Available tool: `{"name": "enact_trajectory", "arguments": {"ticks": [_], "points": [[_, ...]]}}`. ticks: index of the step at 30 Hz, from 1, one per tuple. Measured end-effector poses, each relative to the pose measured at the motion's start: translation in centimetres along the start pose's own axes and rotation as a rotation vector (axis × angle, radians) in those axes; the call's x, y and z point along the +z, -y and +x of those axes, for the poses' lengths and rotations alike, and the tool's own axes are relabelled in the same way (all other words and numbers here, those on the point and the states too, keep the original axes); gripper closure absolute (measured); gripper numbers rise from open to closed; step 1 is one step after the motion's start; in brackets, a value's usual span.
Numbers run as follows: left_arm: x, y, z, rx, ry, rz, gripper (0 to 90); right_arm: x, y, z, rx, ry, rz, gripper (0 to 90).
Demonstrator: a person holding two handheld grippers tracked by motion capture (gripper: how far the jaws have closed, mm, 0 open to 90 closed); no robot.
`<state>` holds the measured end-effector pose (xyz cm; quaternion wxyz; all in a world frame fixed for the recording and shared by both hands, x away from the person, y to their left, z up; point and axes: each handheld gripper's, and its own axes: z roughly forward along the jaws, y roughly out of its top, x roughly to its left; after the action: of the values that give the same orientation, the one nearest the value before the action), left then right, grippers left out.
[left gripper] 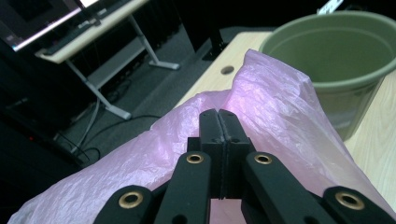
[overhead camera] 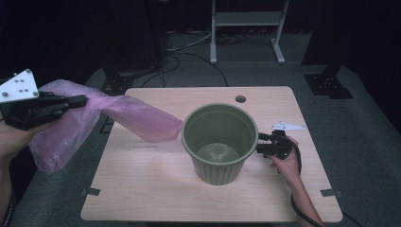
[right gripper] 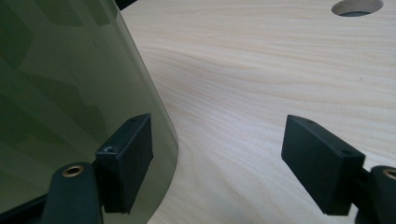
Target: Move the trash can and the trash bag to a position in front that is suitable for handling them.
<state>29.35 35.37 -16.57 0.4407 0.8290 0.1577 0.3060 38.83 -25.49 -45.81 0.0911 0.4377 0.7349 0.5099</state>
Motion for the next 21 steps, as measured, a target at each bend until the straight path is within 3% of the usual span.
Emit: {"name": "enact_trajectory", "arguments": {"ticks": [8, 21], "points": [[-1.8, -2.1, 0.2, 0.010, -0.019, -0.091, 89.9, -0.3, 0.3, -0.1, 0.006, 0.004, -0.003, 24.0], [-1.6, -6.4, -0.4, 0.070, 0.008, -0.153, 89.9, -0.9, 0.4, -0.3, 0.006, 0.005, -0.009, 24.0]]}}
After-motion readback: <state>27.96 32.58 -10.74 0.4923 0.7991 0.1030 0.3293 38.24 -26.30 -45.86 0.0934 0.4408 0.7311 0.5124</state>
